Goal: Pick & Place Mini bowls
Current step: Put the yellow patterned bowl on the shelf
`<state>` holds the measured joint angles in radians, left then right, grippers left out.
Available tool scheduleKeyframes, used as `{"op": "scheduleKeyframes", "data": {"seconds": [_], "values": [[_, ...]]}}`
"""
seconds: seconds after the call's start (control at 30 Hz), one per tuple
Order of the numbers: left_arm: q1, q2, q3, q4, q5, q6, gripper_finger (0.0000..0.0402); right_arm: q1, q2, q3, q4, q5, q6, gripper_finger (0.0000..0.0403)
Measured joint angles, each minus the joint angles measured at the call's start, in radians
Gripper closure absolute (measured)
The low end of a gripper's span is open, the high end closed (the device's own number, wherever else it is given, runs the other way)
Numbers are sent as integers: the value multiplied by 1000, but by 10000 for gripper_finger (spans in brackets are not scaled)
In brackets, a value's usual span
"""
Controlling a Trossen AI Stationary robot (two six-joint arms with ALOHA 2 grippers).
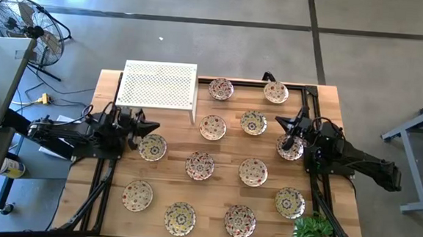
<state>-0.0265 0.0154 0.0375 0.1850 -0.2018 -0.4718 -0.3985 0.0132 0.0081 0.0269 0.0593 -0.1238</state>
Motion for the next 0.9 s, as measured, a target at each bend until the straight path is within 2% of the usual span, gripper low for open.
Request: {"op": "scheduleKeyframes", "data": {"seconds": [0.13,0.4,0.5,0.6,0.67,0.9], "values": [[0,0,0,-11,-68,-76,401,0,0,0,0,-1,0,402],[0,4,2,-33,-54,-91,401,0,0,0,27,3,83,402],[0,39,48,-149,-46,-100,401,0,0,0,49,2,154,402],[0,106,118,-351,-86,-90,401,0,0,0,55,40,179,402],[0,165,161,-420,-103,-103,401,0,0,0,66,68,180,402],[0,444,293,-443,-124,-168,401,0,0,0,162,139,225,402]]}}
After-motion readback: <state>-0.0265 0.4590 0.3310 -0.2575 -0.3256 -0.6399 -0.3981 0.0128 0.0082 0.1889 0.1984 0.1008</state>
